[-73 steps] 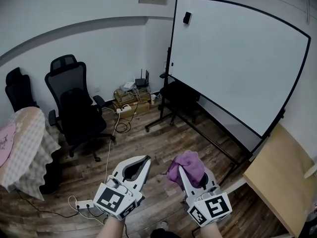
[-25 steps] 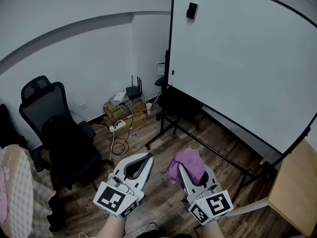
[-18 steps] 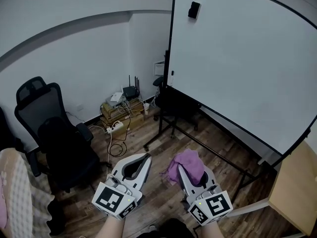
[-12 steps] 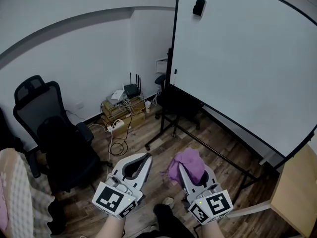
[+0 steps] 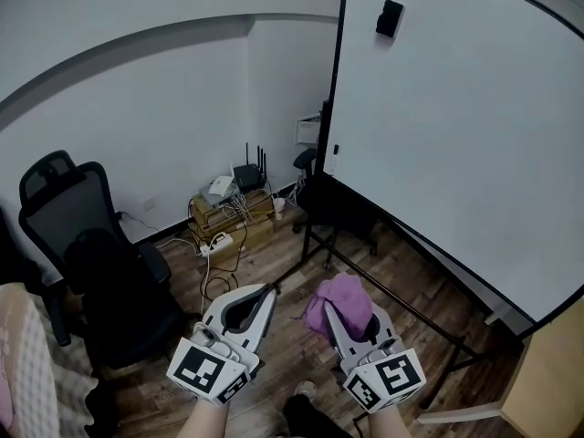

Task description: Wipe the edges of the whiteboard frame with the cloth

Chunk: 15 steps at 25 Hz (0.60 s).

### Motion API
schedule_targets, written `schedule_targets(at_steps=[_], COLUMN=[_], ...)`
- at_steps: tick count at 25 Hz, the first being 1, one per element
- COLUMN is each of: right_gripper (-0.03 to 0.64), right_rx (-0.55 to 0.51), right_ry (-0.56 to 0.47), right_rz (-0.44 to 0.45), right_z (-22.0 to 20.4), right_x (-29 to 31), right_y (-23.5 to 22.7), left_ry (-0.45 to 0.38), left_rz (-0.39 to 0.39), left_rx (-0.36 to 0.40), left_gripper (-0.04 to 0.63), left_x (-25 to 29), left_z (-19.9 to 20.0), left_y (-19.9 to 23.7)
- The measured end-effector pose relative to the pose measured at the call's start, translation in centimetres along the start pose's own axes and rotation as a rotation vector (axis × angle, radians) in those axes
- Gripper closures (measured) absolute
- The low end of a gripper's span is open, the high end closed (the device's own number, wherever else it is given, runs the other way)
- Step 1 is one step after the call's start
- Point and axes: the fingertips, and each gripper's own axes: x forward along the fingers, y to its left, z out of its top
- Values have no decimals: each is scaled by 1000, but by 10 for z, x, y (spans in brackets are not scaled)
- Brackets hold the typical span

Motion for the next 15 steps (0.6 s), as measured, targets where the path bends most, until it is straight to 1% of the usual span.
schedule_targets(at_steps=[9, 15], right_gripper=[502, 502], right_rx=[-7, -8], right_ry=[-2, -9], right_rz=[32, 26], right_z=[7, 4], right_x=[74, 94], right_y=[-66, -103], left_ry=[-4, -9], left_rz=[24, 17], left_rx=[8, 17], left_gripper=[578, 578], left_x=[81, 122], left_z=[-9, -17], left_y=[47, 56])
